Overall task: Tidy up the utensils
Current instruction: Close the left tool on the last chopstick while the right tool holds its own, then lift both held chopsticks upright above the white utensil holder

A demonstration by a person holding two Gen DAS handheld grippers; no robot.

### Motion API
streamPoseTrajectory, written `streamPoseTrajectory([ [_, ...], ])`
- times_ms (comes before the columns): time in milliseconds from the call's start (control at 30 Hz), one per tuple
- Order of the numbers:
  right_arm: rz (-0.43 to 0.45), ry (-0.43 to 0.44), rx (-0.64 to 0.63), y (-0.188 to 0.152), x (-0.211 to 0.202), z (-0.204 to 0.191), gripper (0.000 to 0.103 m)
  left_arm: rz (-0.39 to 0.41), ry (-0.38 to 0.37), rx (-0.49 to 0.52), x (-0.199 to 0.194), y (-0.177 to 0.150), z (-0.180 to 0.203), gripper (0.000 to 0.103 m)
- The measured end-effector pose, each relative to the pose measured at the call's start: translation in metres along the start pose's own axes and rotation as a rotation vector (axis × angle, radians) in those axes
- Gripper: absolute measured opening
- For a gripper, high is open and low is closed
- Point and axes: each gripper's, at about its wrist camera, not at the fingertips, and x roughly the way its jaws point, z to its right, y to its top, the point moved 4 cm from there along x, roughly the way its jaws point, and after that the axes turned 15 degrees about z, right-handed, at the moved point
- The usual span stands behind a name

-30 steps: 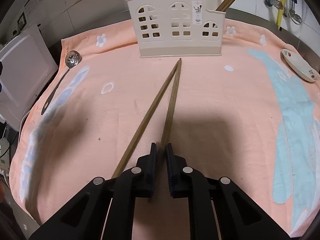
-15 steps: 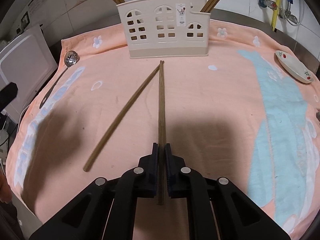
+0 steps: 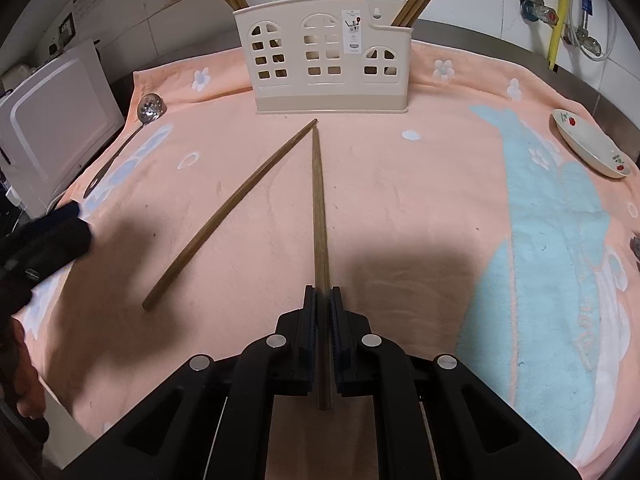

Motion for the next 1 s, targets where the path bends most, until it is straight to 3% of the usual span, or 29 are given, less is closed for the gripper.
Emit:
streamPoseTrajectory([
  [267,0.004,0.043,-0.007,-0.004,-0.006,0.003,0.009,-0.086,-0.049,0.008,0.029,-0.018,0.023,0.052],
  [400,0.012,0.058,0.001,-0.006,-0.008,0.005,0.009,-0.120,-0.060,0.013,0.040,-0.025,0.029,0.031],
  [1000,0.047,0.067,-0.014,-0.007,-0.013,0.004,0.006,-0.158,0.014,0.061,0.055,-0.031,0.033,0.006],
])
